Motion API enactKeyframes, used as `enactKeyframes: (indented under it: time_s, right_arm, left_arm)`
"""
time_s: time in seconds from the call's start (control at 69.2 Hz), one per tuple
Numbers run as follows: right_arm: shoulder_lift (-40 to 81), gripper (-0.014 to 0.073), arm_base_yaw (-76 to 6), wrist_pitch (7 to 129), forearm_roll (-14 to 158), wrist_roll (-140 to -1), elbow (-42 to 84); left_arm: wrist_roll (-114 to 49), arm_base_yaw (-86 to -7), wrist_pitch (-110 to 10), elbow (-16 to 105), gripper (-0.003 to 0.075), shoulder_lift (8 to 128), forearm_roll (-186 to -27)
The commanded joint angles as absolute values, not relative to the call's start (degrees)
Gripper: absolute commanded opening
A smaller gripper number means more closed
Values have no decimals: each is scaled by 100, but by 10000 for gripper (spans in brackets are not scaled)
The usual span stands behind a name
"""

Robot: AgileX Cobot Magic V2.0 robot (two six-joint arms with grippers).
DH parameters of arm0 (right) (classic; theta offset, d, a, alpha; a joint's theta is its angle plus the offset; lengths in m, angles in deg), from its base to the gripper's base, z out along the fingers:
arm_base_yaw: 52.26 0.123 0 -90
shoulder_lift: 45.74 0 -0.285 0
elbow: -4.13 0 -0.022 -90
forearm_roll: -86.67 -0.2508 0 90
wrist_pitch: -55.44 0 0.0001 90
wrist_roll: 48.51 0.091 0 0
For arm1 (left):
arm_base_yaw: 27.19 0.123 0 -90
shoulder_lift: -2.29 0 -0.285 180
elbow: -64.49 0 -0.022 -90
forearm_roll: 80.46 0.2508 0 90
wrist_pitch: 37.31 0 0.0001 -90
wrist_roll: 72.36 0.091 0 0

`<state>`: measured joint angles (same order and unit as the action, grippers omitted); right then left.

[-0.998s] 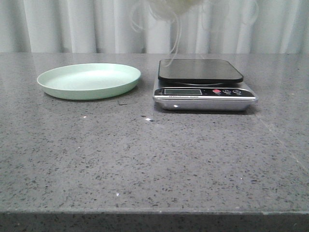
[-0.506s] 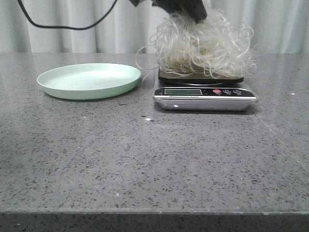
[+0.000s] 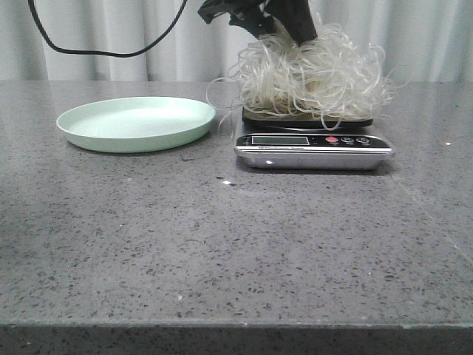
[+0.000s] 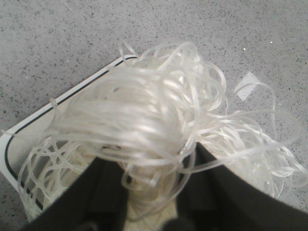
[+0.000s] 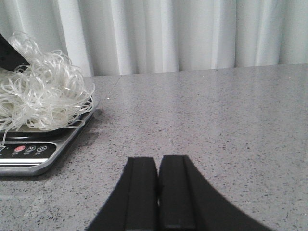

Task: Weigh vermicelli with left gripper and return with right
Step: 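Lower the vermicelli onto the scale, open the left gripper, withdraw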

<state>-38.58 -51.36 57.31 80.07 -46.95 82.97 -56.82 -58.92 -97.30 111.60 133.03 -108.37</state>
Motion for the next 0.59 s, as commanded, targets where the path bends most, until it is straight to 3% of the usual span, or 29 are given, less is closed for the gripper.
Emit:
enactKeyframes:
  time_s: [0.0,0.101,0.434,0.578]
  right_arm:
    - [-3943,150,-5165,5269,8005,-4697,8250]
    - [-3943,150,-5165,5269,8005,-4697,8250]
    - [-3943,150,-5165,5243,8005,-4697,8250]
    - [-3943,150,-5165,5166,8005,-4697,8250]
  left_arm:
    - [-5693,-5851,-9586,11363,478,12933,-11041]
    - [-5693,-5839,-9638,11476,520,12890,-11041]
    - [-5693,-5544,-10550,12196,511,12569,-10985]
    - [-6112,-5350,-10871,12195,501,12254,-10007]
